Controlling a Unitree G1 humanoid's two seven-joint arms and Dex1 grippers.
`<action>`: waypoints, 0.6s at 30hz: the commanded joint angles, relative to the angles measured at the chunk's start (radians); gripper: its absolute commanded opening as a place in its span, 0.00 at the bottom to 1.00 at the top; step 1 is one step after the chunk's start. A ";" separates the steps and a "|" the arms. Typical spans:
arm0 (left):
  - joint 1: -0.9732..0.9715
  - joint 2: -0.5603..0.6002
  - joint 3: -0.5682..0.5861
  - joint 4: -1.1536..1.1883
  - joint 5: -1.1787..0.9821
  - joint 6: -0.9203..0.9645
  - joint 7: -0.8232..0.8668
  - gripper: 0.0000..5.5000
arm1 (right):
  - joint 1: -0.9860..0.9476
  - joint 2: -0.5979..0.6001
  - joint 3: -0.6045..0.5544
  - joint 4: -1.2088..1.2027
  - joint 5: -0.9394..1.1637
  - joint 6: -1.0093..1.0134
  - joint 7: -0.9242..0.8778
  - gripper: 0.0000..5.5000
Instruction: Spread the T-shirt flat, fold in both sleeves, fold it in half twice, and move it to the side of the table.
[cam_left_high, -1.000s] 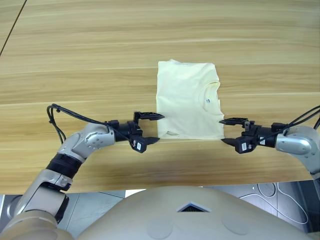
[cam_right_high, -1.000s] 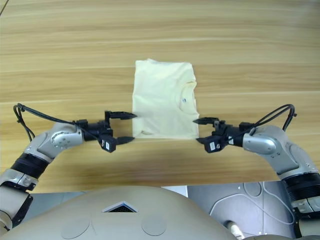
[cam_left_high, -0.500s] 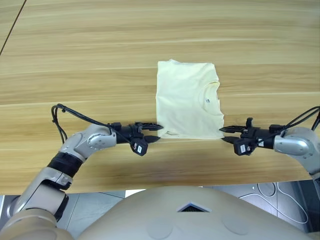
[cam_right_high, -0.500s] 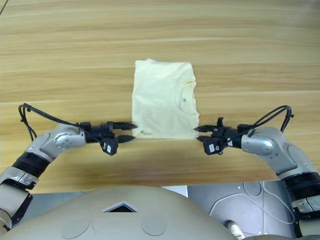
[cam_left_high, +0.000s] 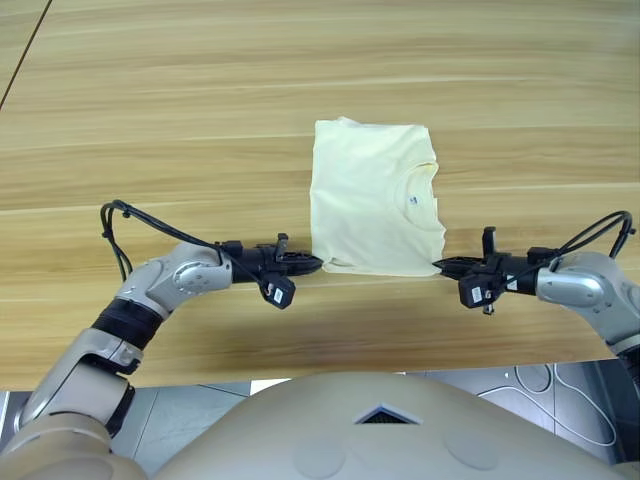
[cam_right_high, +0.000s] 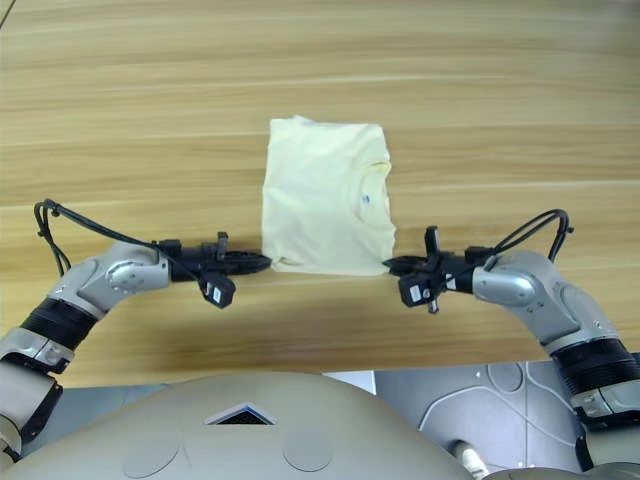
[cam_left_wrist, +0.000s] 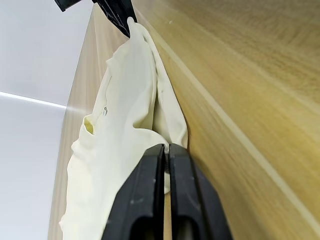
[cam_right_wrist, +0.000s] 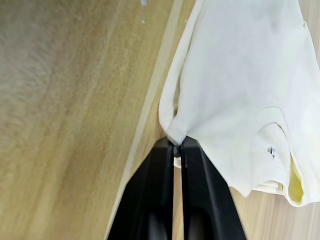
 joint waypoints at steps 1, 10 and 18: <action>0.056 0.039 -0.042 0.029 0.008 0.037 -0.081 0.00 | 0.038 0.004 0.042 0.018 -0.054 0.029 0.032 0.00; 0.158 0.169 0.050 -0.140 -0.186 0.034 -0.140 0.00 | 0.185 -0.093 -0.075 -0.149 0.124 -0.056 0.019 0.00; 0.388 0.331 0.130 -0.324 -0.418 -0.014 -0.160 0.00 | 0.386 -0.142 -0.180 -0.250 0.263 -0.188 0.002 0.00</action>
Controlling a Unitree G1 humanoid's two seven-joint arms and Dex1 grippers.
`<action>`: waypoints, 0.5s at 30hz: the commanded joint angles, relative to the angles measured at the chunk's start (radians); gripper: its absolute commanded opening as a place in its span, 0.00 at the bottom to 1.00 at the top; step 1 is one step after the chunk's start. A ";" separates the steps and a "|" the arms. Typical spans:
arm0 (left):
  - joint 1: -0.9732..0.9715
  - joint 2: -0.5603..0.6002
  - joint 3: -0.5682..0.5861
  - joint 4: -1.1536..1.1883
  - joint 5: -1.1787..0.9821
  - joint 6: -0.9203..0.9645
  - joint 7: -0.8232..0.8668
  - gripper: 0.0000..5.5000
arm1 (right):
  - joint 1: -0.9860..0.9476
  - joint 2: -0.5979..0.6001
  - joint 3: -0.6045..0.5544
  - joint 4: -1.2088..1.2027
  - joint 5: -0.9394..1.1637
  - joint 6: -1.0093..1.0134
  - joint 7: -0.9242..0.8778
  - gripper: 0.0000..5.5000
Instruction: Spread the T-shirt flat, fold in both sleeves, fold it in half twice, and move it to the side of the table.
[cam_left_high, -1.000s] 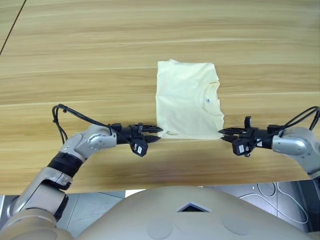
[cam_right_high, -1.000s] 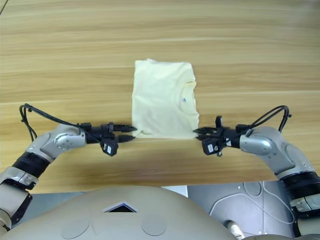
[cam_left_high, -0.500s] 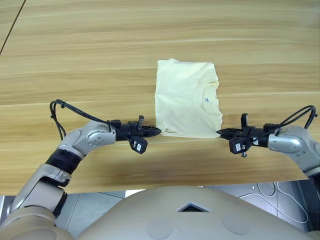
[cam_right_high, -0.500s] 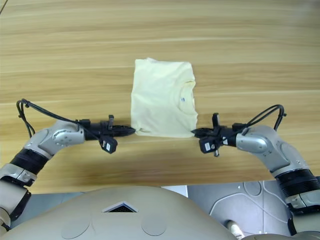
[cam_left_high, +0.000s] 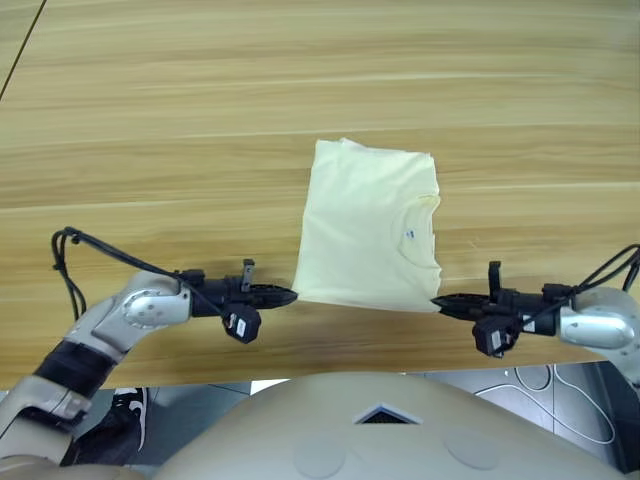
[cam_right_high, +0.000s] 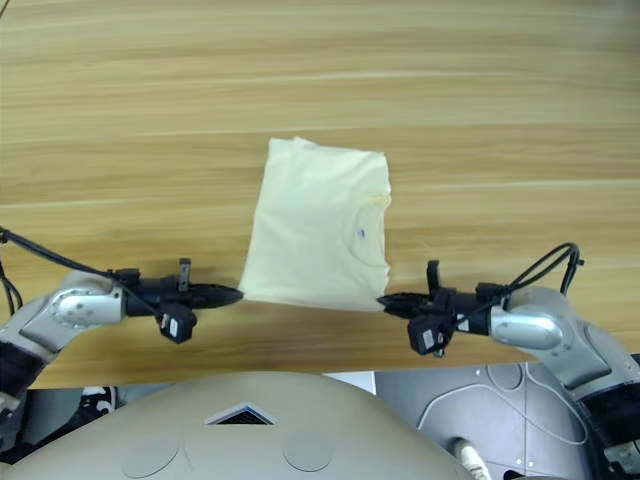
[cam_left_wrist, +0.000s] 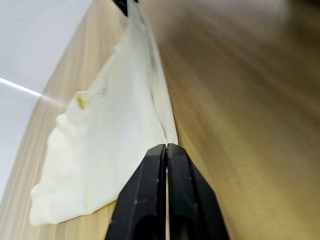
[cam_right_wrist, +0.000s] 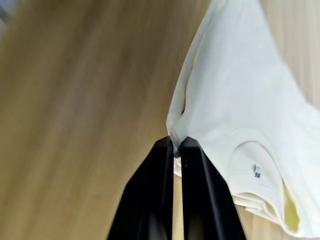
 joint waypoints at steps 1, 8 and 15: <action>0.116 0.083 0.051 -0.064 -0.074 -0.032 -0.005 0.00 | 0.071 -0.023 -0.065 -0.020 0.037 -0.042 -0.011 0.00; 0.323 0.201 0.102 -0.233 -0.255 -0.145 -0.003 0.00 | 0.250 -0.012 -0.152 -0.088 0.087 -0.150 -0.028 0.00; 0.313 0.185 0.152 -0.250 -0.422 -0.122 0.007 0.00 | 0.268 0.015 -0.210 -0.094 0.128 -0.169 -0.041 0.00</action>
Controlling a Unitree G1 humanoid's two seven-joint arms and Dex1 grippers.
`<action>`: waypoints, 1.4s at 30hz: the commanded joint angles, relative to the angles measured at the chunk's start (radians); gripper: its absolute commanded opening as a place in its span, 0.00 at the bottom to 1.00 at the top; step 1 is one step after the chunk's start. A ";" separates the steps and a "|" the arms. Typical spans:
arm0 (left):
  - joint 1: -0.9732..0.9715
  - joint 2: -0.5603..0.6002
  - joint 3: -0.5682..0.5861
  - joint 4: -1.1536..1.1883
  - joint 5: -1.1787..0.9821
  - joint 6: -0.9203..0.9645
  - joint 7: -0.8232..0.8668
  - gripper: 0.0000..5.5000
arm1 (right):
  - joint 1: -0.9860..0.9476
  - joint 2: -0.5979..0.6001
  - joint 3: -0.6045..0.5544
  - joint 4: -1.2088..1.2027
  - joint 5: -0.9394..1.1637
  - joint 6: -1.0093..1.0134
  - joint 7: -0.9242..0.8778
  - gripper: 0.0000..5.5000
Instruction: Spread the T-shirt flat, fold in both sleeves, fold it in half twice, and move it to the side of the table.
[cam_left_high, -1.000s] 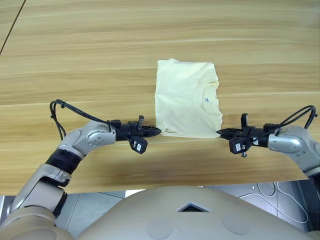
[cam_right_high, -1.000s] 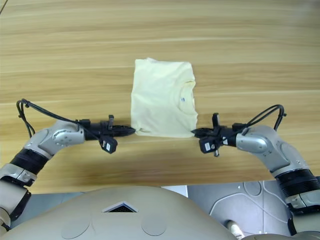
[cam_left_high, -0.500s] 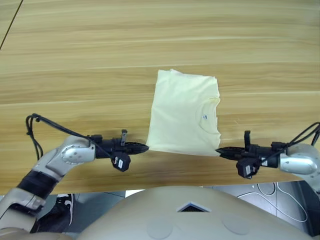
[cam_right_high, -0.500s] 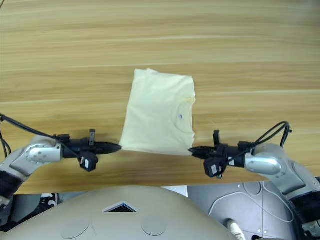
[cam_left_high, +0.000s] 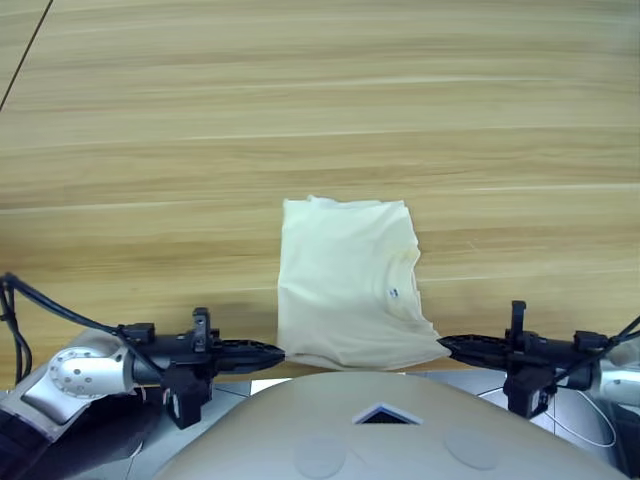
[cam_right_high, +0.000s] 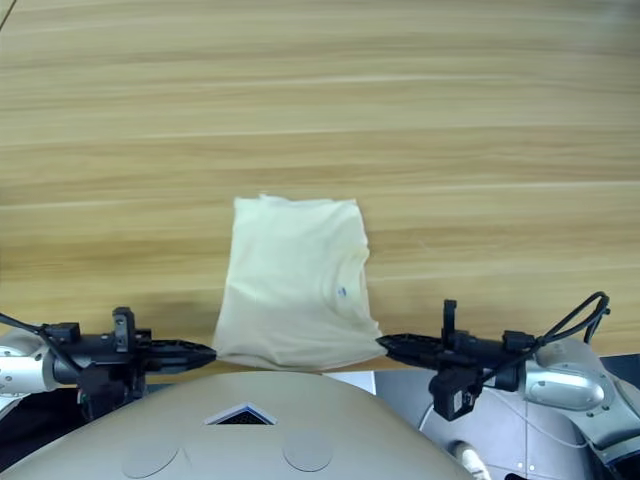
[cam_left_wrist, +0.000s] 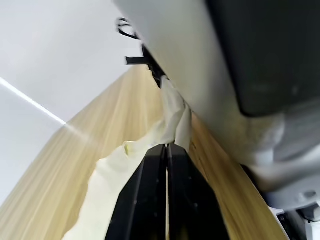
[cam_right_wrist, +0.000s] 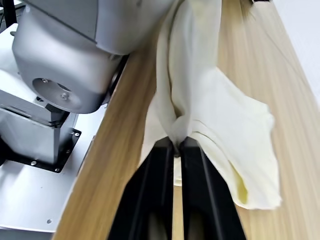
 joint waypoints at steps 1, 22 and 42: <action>-0.097 -0.062 0.031 0.025 -0.042 0.093 0.002 0.00 | -0.061 0.022 -0.028 -0.003 0.033 0.029 -0.015 0.00; -0.578 -0.573 0.091 0.585 0.247 0.357 0.092 0.00 | -0.838 0.378 0.195 0.322 -0.375 0.501 -0.149 0.00; -0.610 -0.628 0.059 0.787 0.409 0.461 0.113 0.00 | -1.134 0.546 0.425 0.903 -0.603 0.448 -0.338 0.00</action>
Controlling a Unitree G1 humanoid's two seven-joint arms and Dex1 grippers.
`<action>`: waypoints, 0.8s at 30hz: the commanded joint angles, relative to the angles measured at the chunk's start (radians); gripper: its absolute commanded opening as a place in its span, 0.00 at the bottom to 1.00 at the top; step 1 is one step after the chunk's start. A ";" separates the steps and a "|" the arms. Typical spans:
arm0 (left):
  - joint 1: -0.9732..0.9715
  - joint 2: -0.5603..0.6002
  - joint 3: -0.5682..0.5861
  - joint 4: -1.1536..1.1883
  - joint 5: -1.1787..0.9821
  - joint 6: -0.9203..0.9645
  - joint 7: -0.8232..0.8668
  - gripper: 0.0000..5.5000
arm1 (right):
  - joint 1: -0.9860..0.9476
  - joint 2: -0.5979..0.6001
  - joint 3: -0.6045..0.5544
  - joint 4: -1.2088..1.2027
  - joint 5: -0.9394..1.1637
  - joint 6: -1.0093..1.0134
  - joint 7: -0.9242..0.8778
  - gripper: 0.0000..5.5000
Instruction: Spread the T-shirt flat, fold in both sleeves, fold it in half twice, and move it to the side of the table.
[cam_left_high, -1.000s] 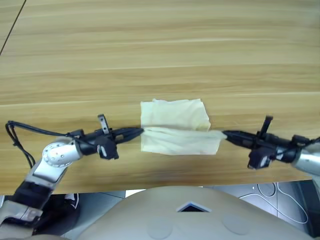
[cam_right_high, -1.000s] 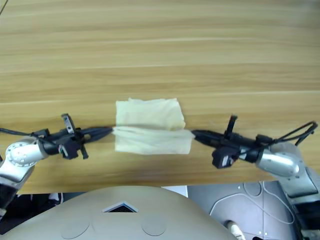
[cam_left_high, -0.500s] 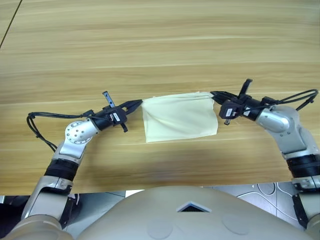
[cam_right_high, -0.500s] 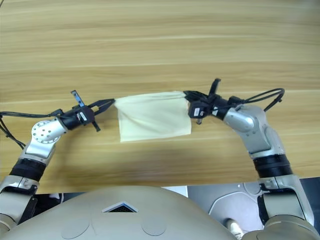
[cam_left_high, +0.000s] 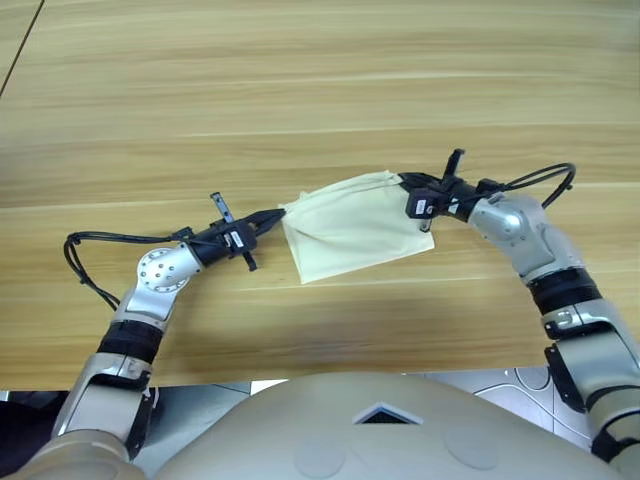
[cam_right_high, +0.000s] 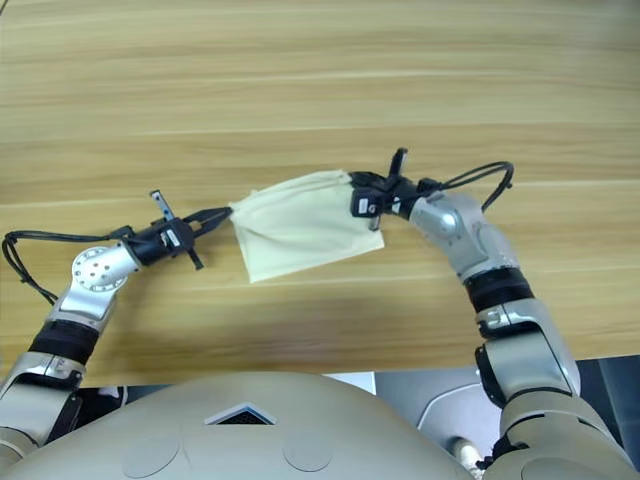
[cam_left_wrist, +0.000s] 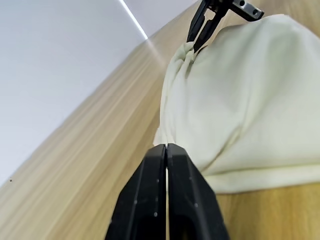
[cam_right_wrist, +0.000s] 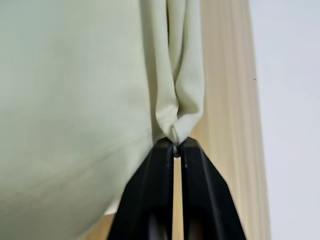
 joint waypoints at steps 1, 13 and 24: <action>-0.044 -0.015 -0.020 0.093 0.089 0.071 0.029 0.00 | -0.033 0.010 0.045 0.107 -0.040 -0.015 -0.032 0.00; -0.222 -0.147 0.134 0.313 -0.059 0.244 0.145 0.32 | -0.130 0.200 -0.223 0.189 0.457 0.063 0.014 0.35; 0.009 -0.189 0.195 -0.222 -0.499 0.088 -0.278 0.63 | -0.077 0.238 -0.284 -0.064 0.733 0.161 0.363 0.69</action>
